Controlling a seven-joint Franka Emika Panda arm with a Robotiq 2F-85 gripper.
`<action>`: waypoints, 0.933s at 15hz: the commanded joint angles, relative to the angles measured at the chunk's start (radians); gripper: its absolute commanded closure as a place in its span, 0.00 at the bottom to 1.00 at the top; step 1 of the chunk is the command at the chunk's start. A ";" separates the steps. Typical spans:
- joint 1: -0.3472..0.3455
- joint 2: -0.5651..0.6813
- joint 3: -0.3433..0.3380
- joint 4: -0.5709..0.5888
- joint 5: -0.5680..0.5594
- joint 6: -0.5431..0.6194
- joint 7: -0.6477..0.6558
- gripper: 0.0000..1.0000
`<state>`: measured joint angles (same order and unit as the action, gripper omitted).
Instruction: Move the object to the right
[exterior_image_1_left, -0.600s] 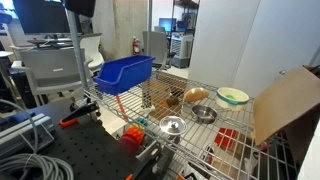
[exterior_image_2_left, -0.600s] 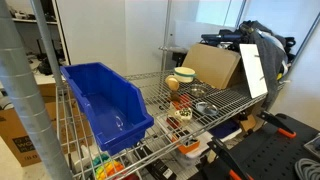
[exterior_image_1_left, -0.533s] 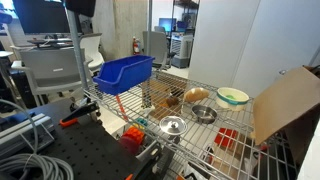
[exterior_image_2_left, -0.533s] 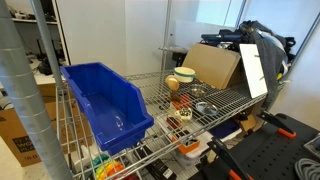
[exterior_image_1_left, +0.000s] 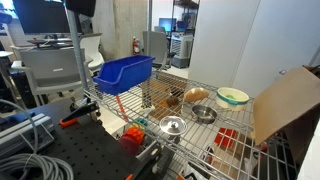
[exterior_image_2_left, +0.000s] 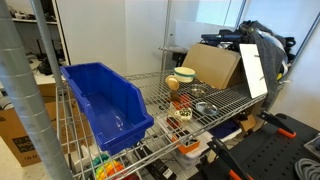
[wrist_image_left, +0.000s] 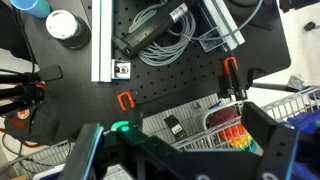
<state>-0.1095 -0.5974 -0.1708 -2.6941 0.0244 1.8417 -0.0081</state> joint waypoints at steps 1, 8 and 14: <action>-0.015 0.002 0.015 0.002 0.007 -0.003 -0.007 0.00; 0.077 0.267 0.154 0.064 0.129 0.320 0.178 0.00; 0.139 0.651 0.232 0.199 0.174 0.633 0.337 0.00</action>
<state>0.0181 -0.1424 0.0408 -2.6010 0.1868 2.3687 0.2637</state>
